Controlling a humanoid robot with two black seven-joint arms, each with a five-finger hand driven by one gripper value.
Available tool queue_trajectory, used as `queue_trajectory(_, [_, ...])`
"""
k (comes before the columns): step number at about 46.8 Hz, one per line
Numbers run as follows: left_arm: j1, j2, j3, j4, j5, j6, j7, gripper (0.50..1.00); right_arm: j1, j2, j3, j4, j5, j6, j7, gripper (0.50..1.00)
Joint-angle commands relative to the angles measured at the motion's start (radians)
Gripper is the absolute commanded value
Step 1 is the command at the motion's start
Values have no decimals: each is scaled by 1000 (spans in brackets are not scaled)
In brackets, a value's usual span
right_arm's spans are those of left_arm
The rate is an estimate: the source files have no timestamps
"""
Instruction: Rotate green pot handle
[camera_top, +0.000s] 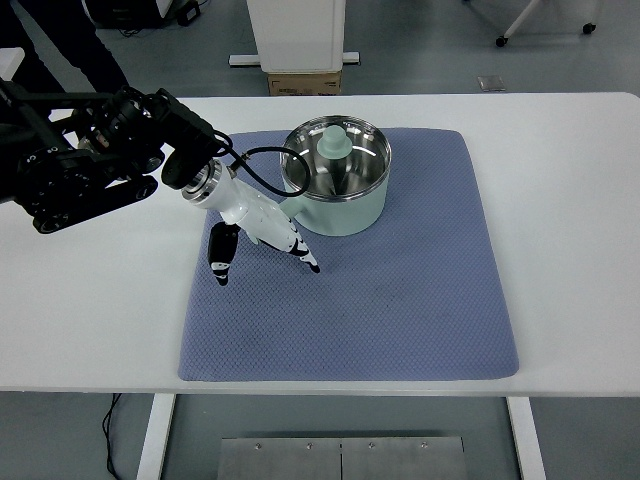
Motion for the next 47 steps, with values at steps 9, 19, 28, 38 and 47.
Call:
queue_trajectory(9, [0,13,1,4,9,0,0,1000,0,0,0,0,0,0,0,1000])
queue_trajectory(19, [-3,37,1,4,10,0,0,1000,0,0,0,0,0,0,0,1000])
queue_trajectory(28, [-7,74,1,5,9,2,0,1000,0,0,0,0,0,0,0,1000])
queue_trajectory(38, [-1,96,1,31,10,2,0,1000,0,0,0,0,0,0,0,1000])
queue_trajectory(47, [28,91,0,88,9,6,0,1000,0,0,0,0,0,0,0,1000])
